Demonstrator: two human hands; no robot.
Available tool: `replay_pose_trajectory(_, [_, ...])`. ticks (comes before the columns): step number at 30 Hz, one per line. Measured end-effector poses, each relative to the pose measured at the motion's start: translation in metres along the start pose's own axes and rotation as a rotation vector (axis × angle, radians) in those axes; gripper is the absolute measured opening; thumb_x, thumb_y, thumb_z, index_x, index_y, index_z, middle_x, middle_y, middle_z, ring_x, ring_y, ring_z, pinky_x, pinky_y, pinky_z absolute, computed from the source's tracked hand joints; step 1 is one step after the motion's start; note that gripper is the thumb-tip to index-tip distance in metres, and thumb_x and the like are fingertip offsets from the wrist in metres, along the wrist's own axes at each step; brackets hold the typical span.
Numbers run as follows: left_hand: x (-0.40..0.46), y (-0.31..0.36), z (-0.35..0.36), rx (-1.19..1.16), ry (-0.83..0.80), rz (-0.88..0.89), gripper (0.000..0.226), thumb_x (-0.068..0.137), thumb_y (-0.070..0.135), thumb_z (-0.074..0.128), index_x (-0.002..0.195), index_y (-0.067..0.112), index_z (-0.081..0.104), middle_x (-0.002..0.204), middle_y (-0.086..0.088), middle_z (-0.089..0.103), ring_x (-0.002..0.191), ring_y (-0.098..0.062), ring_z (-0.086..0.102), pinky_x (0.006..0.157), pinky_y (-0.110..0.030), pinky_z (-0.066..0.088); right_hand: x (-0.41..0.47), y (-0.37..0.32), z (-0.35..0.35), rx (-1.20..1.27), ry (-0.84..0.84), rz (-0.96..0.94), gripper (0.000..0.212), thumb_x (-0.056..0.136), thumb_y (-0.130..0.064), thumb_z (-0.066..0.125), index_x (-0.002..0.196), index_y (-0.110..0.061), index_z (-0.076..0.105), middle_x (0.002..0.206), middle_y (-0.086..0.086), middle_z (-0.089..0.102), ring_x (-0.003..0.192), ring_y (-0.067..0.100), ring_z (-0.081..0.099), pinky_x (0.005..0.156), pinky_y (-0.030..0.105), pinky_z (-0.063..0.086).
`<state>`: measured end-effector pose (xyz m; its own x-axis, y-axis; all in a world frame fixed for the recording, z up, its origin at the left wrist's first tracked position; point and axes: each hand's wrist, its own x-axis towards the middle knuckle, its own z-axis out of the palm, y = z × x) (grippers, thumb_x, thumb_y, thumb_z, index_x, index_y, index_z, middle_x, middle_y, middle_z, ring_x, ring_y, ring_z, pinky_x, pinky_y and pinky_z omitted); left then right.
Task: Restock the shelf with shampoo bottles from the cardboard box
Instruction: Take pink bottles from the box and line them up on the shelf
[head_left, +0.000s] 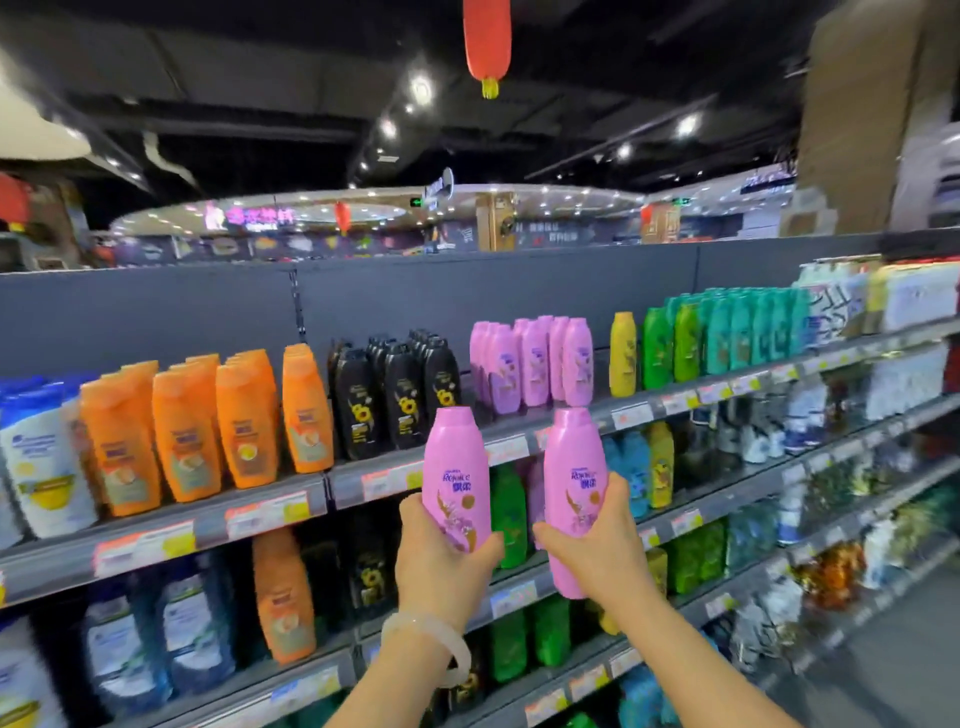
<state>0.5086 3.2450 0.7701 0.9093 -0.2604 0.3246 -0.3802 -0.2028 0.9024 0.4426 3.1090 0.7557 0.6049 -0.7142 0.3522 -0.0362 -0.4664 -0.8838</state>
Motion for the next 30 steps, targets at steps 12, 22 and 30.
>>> replay_pose_trajectory(12, [0.138,-0.006,0.097,-0.041,-0.020,0.063,0.052,0.069,0.014,0.079,0.096,0.015,0.034,0.083,0.004,0.050,0.075,-0.015,0.049,0.054,-0.012,0.033,0.153,0.037,0.019,0.088,0.052,0.058,0.065,0.068,-0.016,0.080,0.111,-0.019,0.032,0.107,0.005,0.049,0.091,0.019,0.050,0.073,0.027,0.040])
replay_pose_trajectory(22, [0.226,-0.010,0.156,-0.010,0.018,0.103,0.058,0.067,0.018,0.080,0.100,0.021,0.032,0.091,0.002,0.054,0.077,-0.015,0.056,0.064,-0.021,0.041,0.266,0.051,0.040,0.154,0.031,-0.015,0.076,0.070,-0.014,0.077,0.128,-0.014,0.029,0.107,-0.001,0.048,0.095,0.017,0.050,0.079,0.029,0.043])
replay_pose_trajectory(30, [0.248,-0.011,0.194,0.019,0.178,0.052,0.059,0.066,0.015,0.080,0.102,0.022,0.034,0.082,0.006,0.057,0.071,-0.008,0.057,0.059,-0.019,0.044,0.335,0.071,0.058,0.205,-0.073,-0.126,0.068,0.067,-0.011,0.077,0.116,-0.018,0.032,0.106,0.003,0.052,0.096,0.021,0.055,0.070,0.022,0.047])
